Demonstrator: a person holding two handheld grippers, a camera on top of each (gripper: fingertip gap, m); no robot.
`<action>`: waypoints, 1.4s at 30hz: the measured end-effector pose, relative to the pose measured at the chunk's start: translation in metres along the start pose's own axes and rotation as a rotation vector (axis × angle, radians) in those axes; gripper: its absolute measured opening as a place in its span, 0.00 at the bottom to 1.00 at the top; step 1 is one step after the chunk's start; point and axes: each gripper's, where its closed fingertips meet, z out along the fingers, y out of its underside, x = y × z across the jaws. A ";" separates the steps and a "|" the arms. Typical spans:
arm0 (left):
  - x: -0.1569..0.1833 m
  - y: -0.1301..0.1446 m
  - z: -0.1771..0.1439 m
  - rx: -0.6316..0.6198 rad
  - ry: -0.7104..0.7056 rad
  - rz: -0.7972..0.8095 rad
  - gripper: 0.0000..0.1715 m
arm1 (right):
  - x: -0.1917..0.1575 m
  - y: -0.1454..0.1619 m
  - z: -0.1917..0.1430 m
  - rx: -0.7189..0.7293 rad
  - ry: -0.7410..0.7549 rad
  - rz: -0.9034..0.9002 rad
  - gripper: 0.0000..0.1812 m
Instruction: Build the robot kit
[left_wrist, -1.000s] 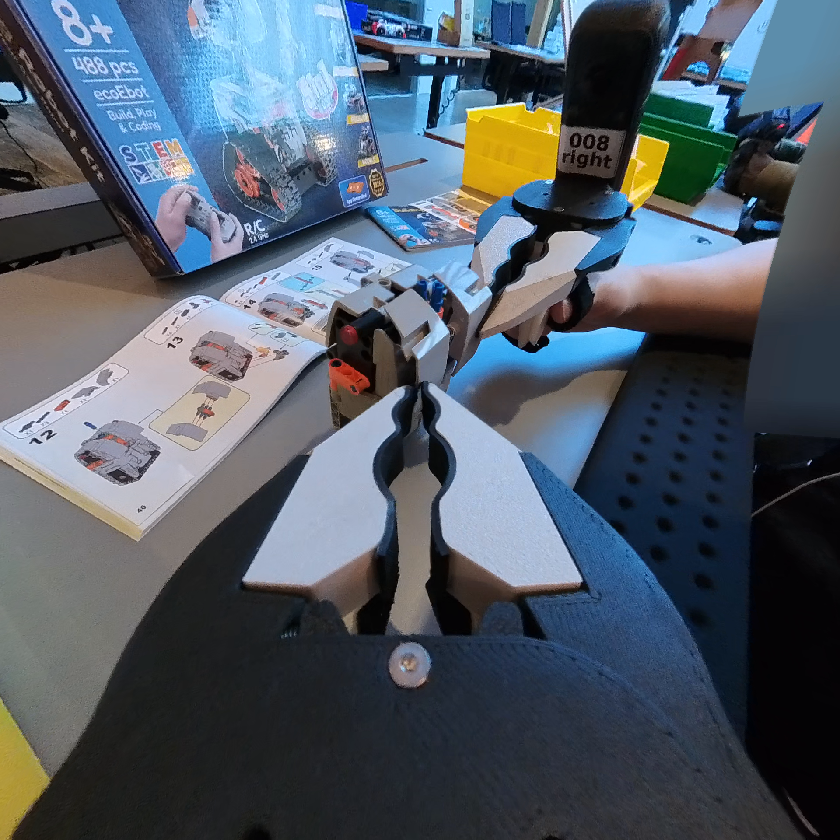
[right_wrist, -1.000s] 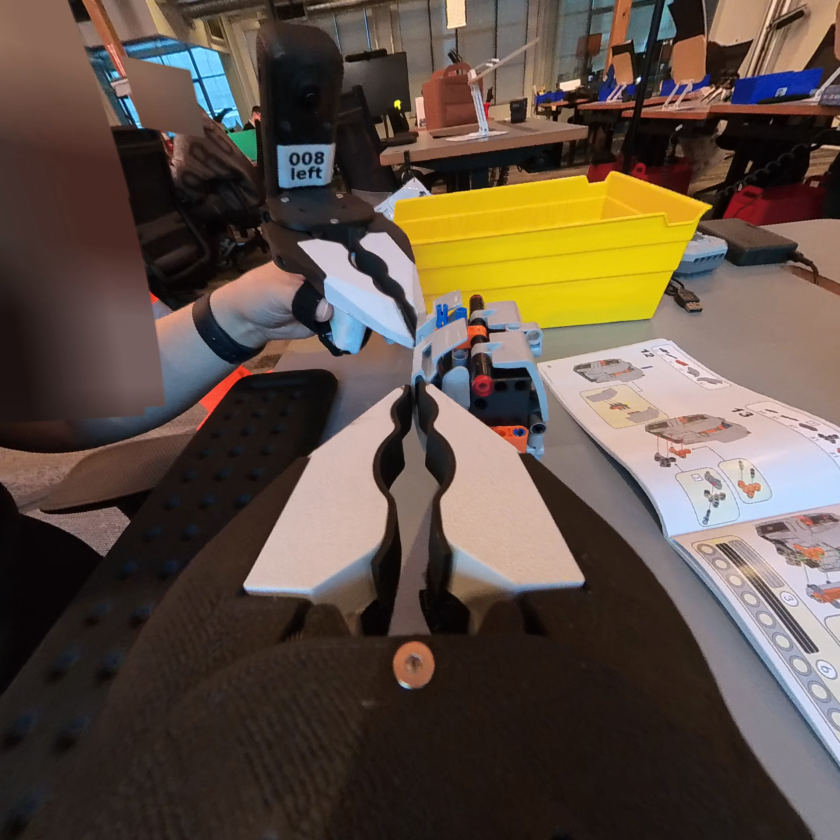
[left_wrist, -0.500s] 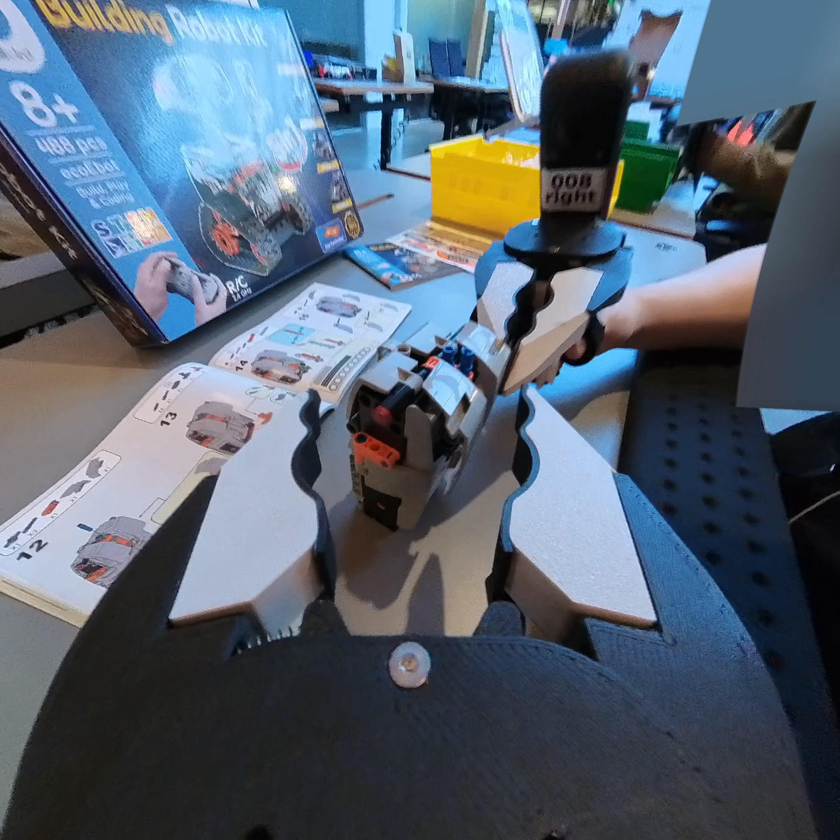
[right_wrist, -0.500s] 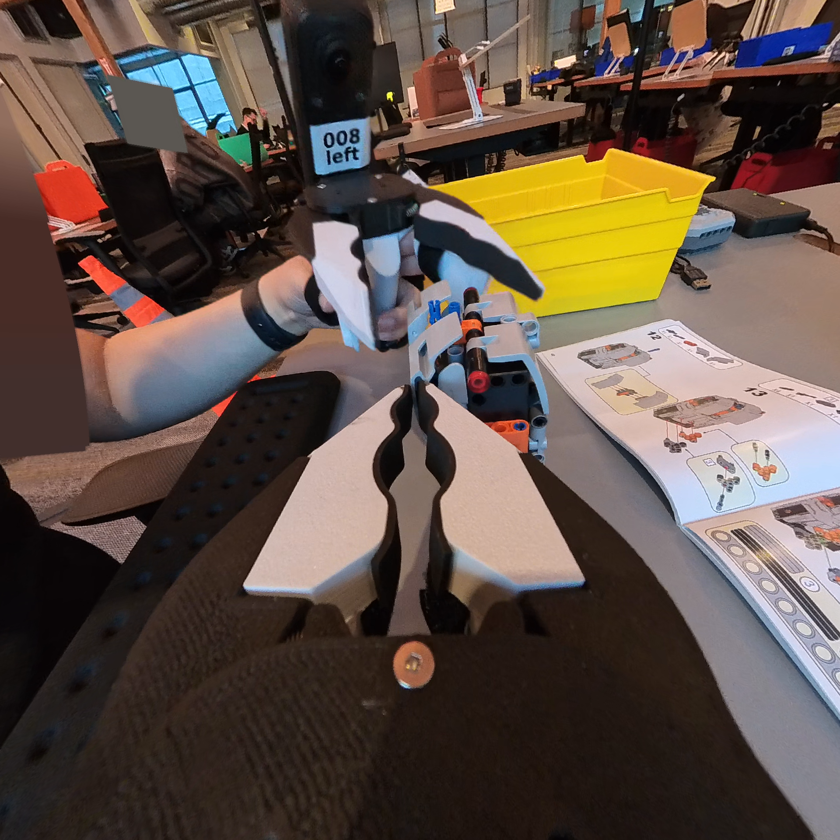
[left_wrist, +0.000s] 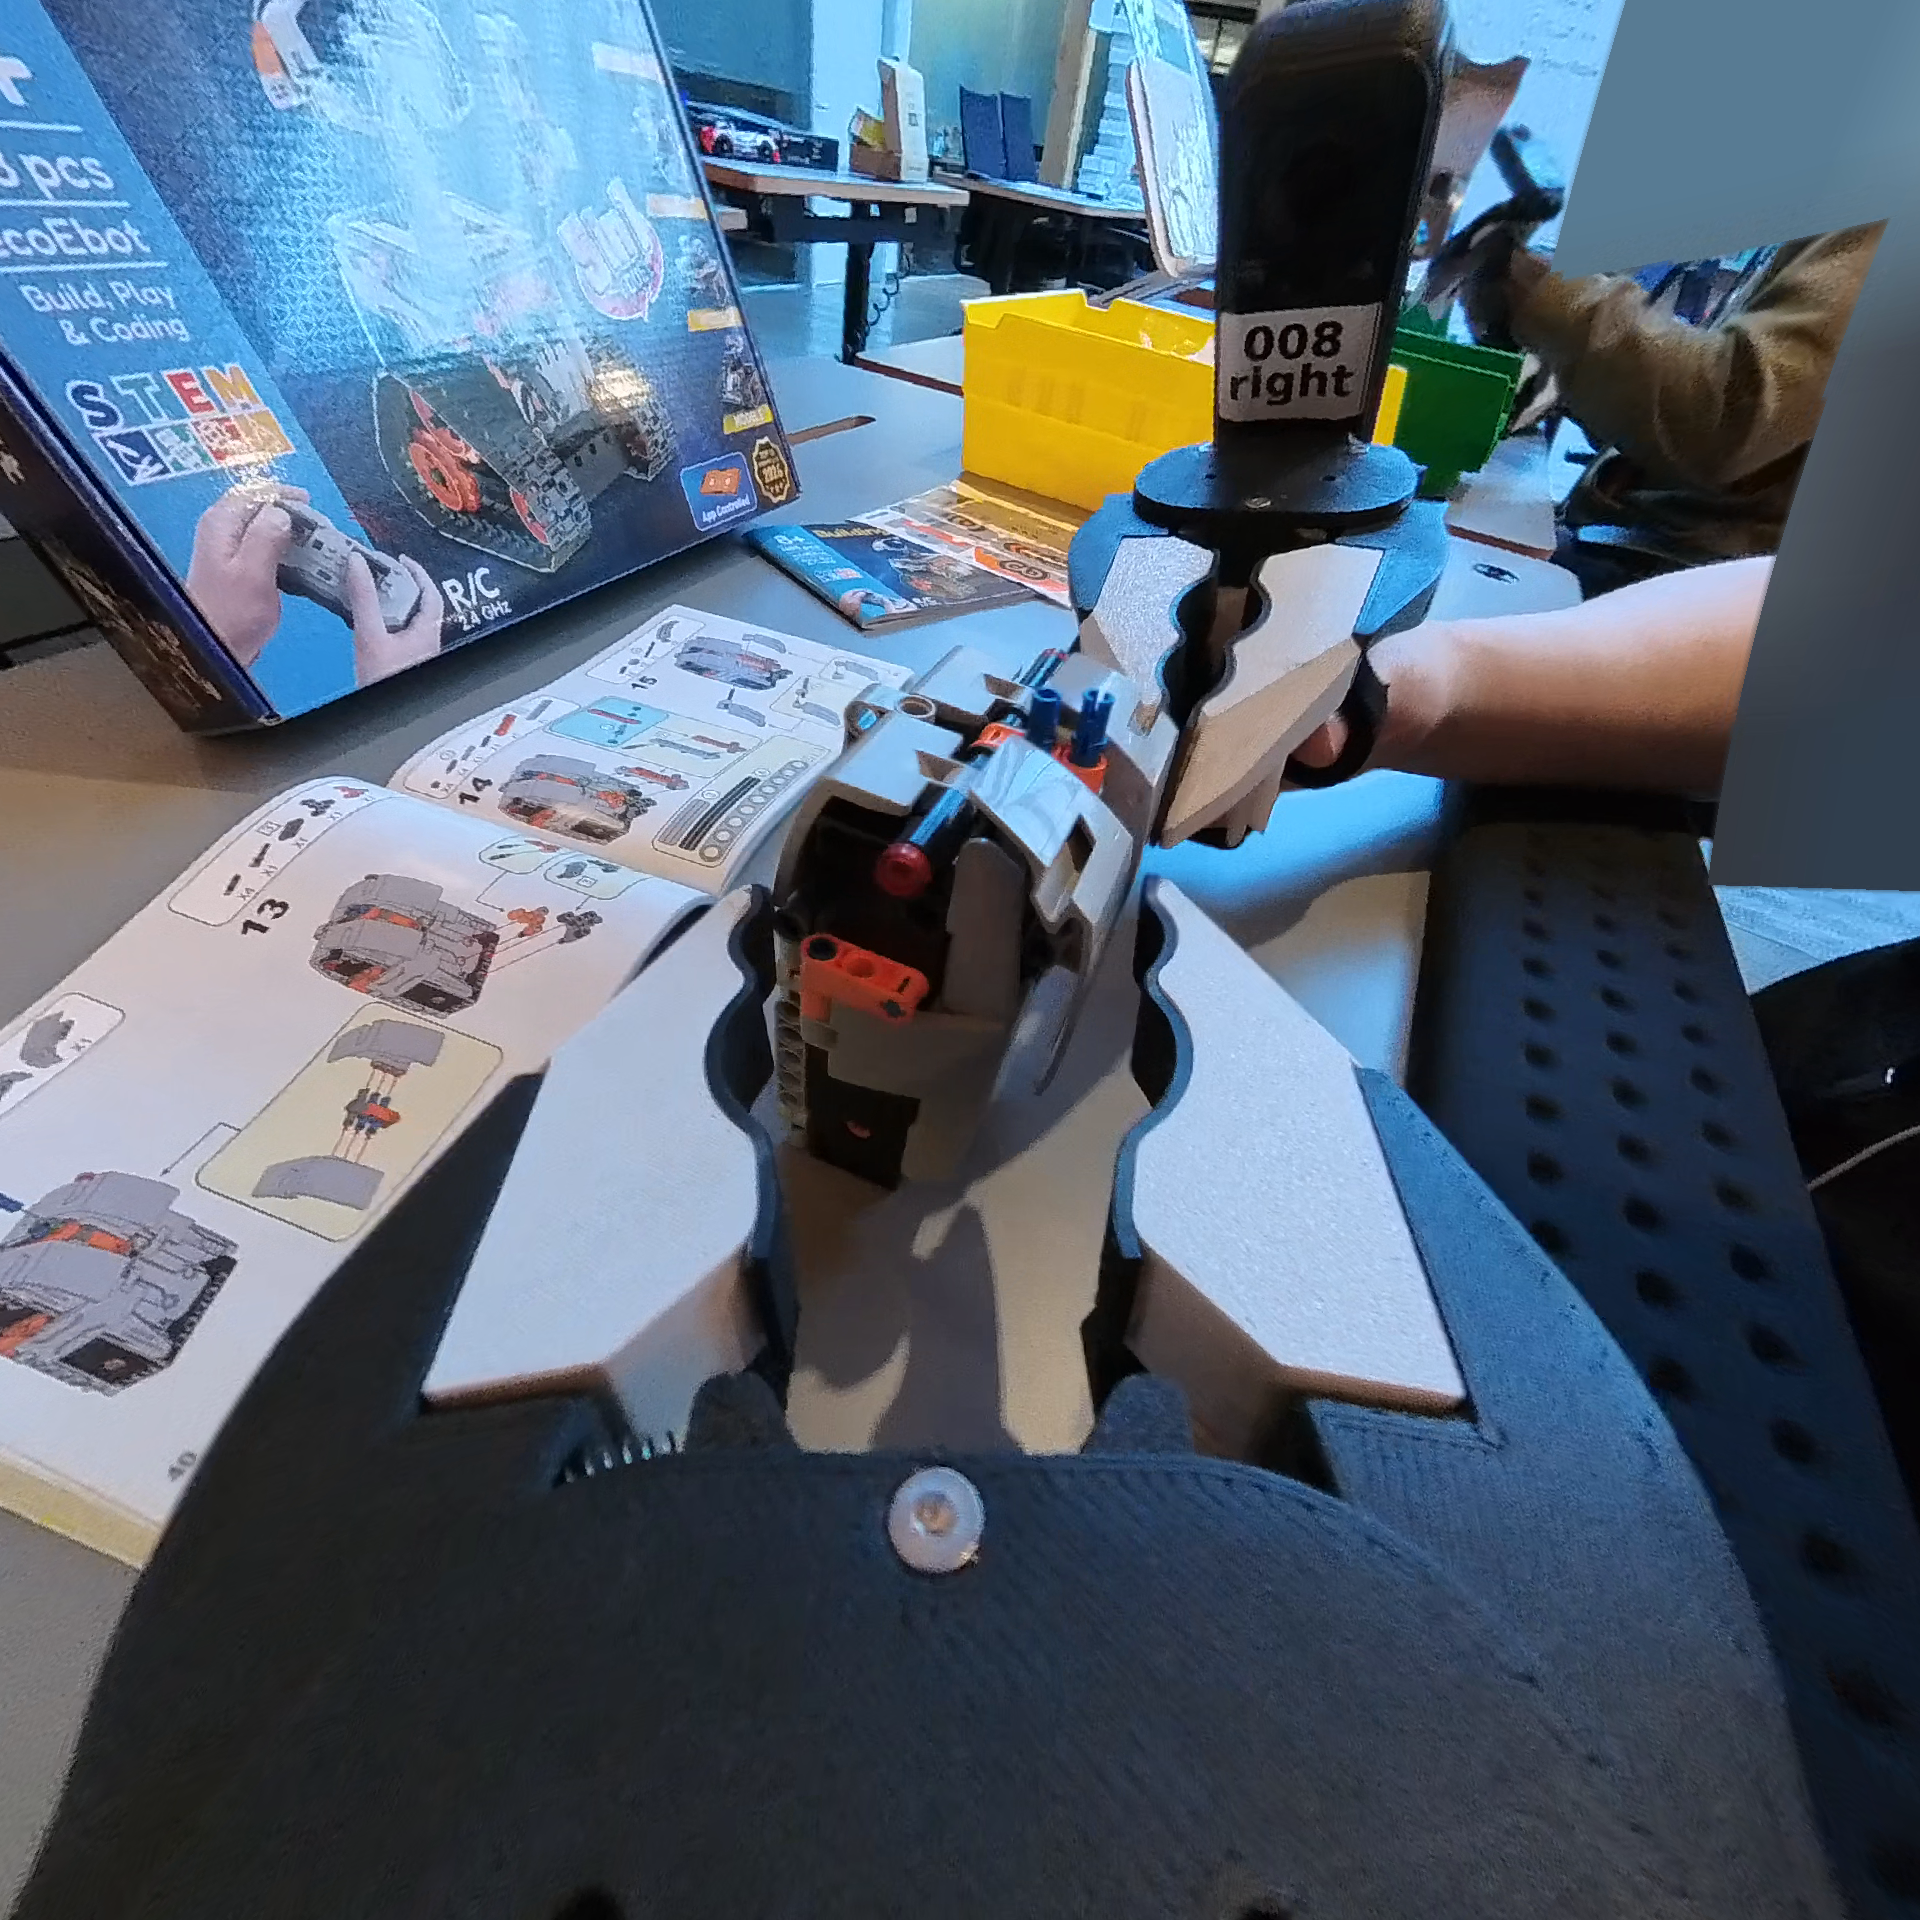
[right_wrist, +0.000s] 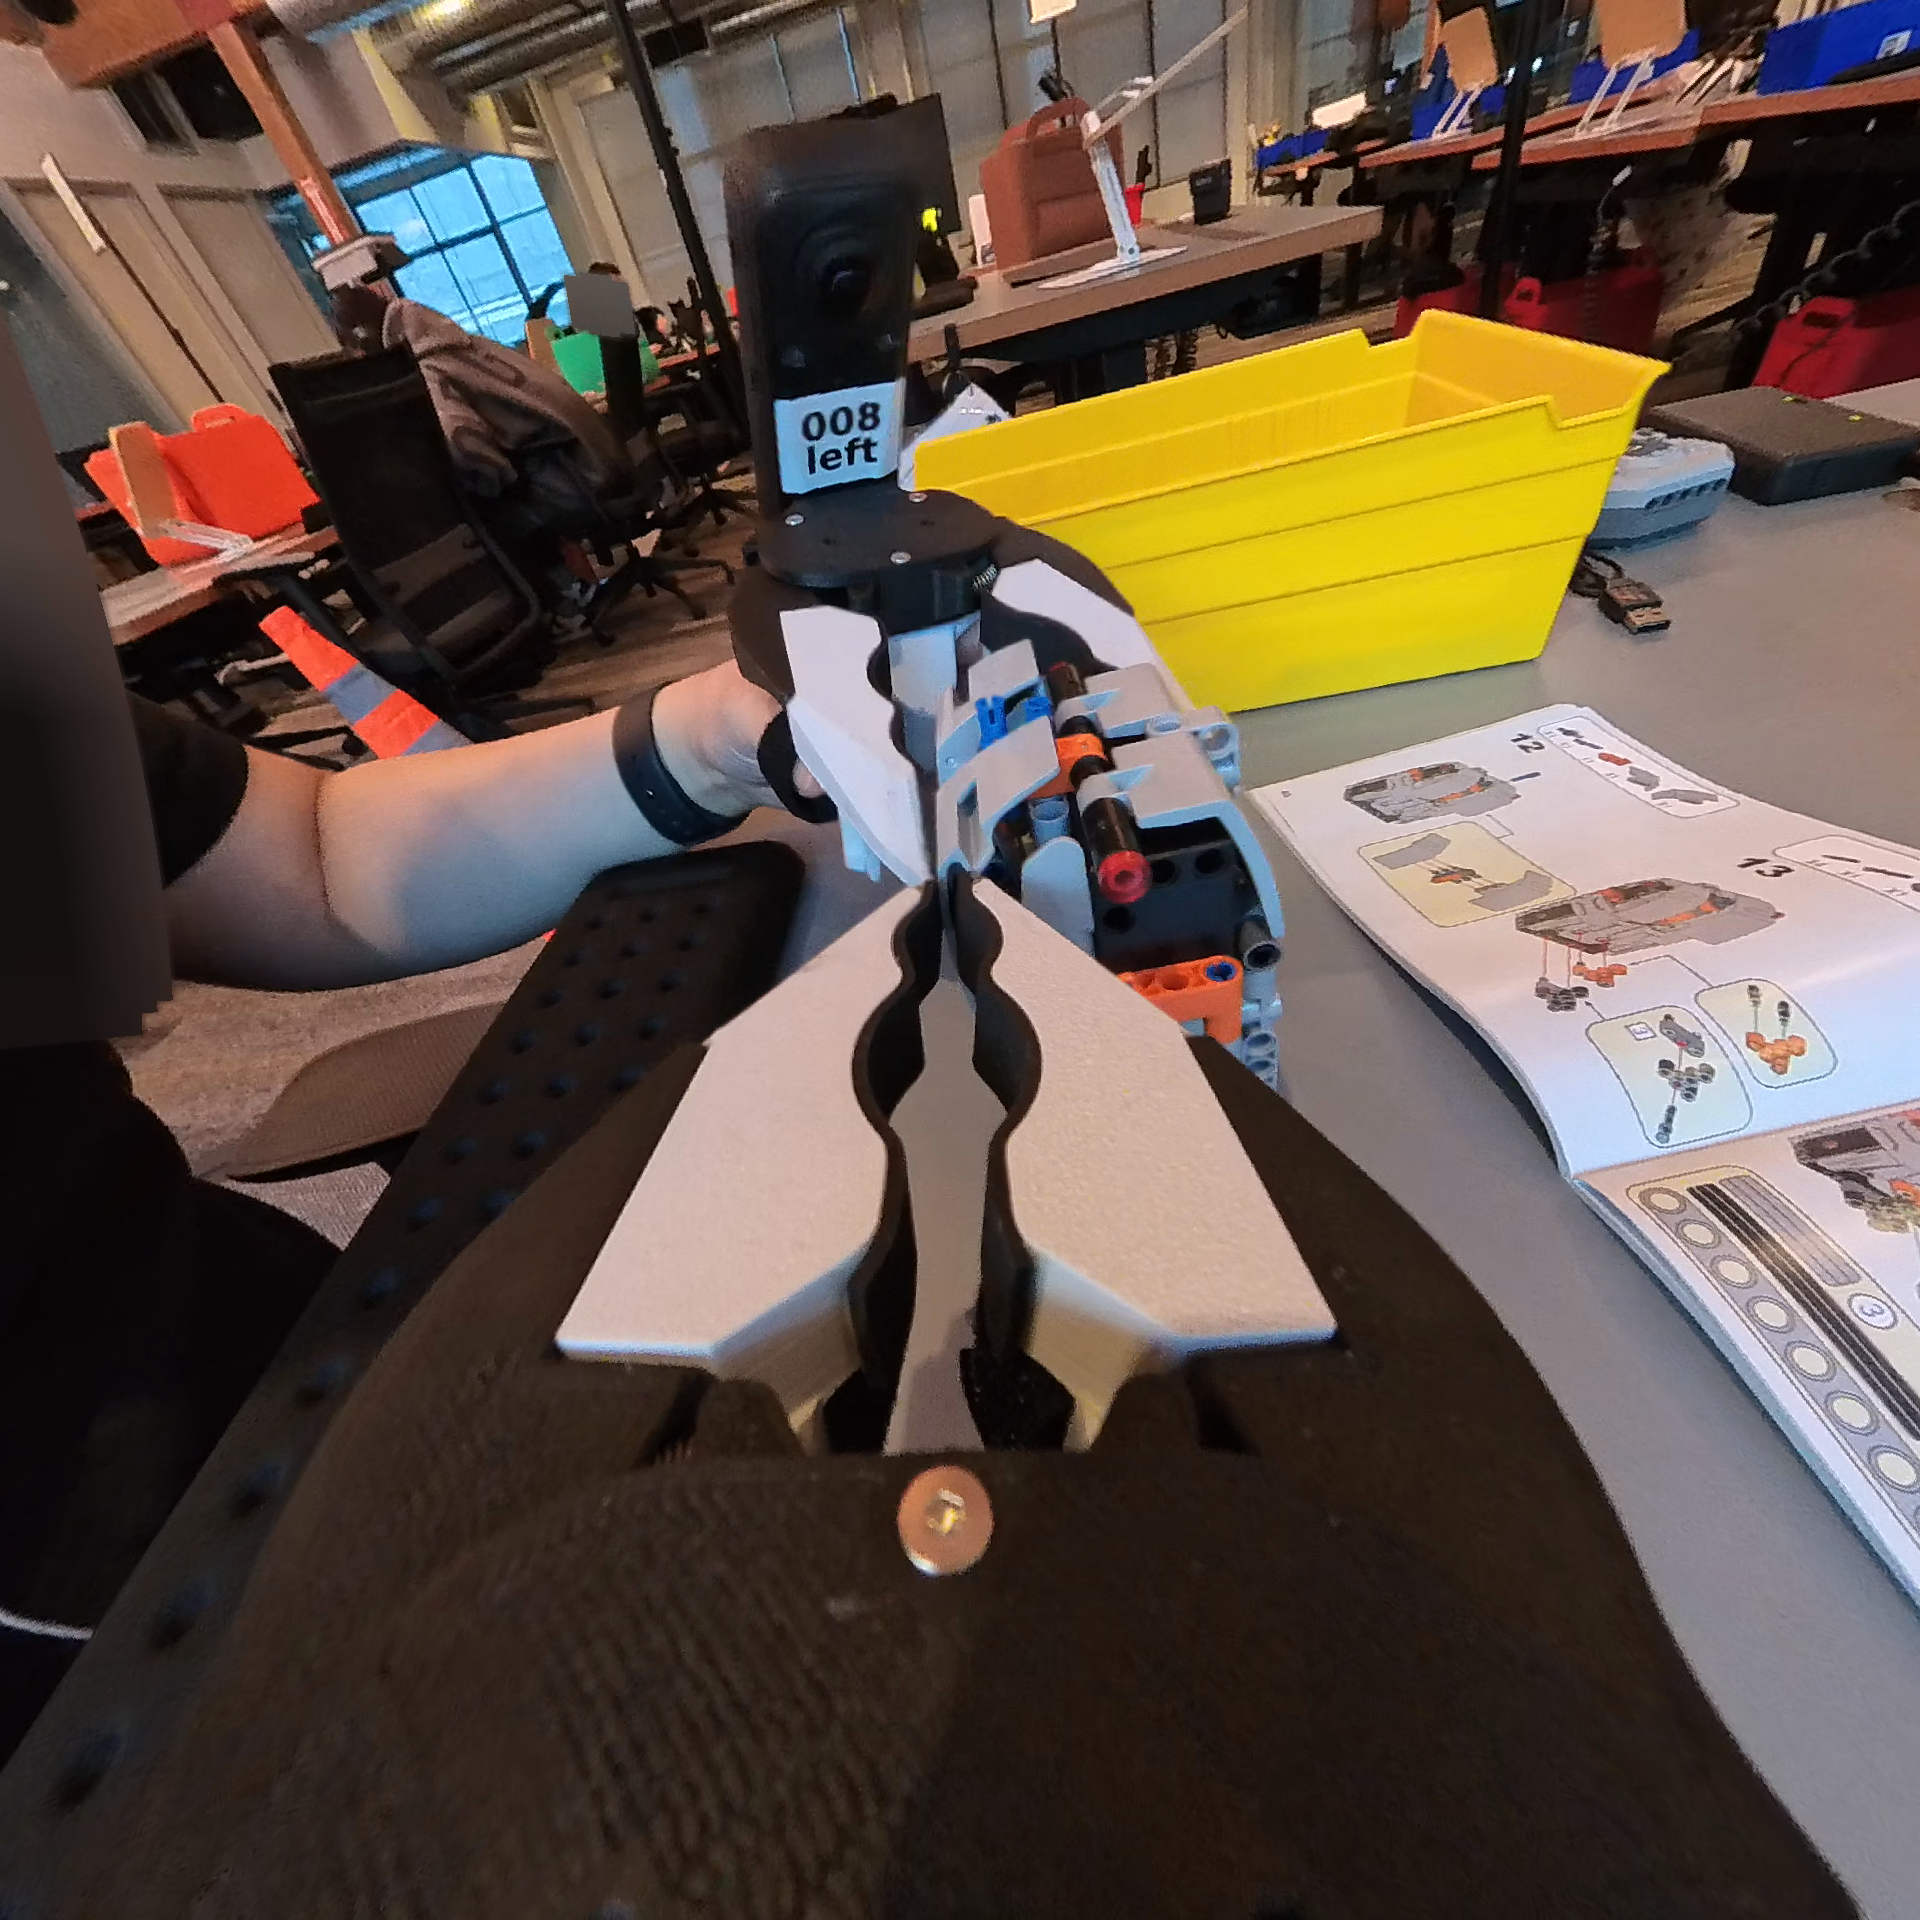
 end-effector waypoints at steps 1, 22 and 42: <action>0.001 0.000 -0.001 0.003 -0.005 -0.004 0.39 | 0.000 0.001 -0.001 -0.006 -0.001 -0.010 0.00; 0.006 -0.024 -0.011 0.077 0.022 -0.017 0.37 | 0.000 0.004 -0.019 0.011 -0.186 0.216 0.00; 0.008 0.009 0.015 -0.037 0.049 -0.142 0.47 | -0.019 0.054 -0.079 -0.352 -0.283 0.488 0.00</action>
